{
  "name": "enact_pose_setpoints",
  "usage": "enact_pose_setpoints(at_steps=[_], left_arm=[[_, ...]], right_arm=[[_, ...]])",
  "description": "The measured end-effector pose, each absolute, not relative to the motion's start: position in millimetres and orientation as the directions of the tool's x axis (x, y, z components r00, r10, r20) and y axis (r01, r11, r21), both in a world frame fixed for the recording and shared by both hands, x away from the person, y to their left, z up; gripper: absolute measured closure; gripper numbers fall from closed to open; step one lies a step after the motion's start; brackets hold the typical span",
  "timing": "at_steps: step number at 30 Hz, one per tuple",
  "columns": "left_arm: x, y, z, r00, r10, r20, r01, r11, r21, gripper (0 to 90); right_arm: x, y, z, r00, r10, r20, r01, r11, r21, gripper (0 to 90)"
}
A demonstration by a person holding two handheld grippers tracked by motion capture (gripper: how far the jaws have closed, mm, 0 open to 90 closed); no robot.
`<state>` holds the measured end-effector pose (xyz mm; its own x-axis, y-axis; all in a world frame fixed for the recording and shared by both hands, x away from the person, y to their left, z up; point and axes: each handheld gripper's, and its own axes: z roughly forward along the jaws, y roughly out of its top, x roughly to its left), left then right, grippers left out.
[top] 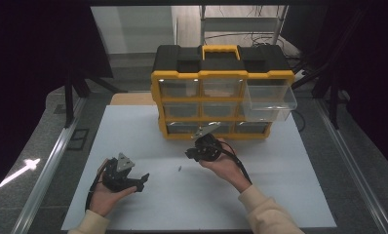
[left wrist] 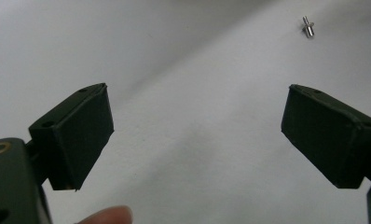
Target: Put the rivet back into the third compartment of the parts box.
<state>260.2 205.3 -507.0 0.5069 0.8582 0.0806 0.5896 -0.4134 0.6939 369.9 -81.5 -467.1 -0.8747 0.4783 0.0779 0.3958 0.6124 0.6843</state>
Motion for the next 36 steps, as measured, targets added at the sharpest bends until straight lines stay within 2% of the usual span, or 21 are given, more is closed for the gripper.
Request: enact_pose_setpoints(at_steps=[36], left_arm=[[260, 204, -507, 0.501, 0.862, 0.08, 0.589, -0.407, 0.698, 9.8]], right_arm=[[344, -111, -398, -0.878, 0.471, 0.084, 0.356, 0.526, 0.773, 82.4]])
